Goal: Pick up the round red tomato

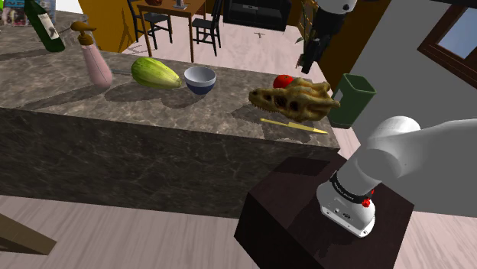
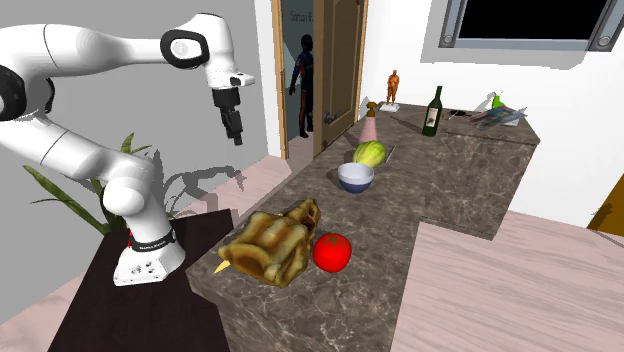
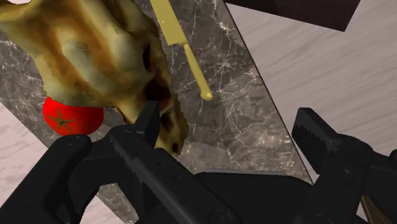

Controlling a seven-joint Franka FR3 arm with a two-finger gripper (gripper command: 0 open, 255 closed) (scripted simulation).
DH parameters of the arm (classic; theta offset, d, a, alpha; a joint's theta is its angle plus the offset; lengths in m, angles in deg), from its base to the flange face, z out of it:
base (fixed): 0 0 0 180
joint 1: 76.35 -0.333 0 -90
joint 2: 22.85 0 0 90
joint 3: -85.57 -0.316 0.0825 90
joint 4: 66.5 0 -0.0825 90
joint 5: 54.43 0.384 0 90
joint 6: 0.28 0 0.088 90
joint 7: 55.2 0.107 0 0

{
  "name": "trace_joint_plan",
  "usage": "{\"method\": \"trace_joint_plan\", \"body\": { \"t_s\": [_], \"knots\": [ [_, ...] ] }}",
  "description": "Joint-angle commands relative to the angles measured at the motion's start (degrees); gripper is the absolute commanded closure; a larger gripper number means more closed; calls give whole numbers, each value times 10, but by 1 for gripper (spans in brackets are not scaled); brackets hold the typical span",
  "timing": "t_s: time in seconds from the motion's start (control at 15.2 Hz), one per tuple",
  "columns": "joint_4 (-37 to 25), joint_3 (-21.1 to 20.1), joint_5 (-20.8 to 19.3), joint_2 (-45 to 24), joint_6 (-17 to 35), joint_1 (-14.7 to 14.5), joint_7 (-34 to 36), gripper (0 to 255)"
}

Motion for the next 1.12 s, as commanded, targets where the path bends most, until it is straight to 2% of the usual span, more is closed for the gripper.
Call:
{"method": "trace_joint_plan", "body": {
  "t_s": [0.0,0.53,1.06],
  "knots": [
    [0,0,0,0,0,0,0,0],
    [-1,46,-21,-115,135,45,17,0],
    [-41,93,-23,-250,249,82,30,0]
  ]
}}
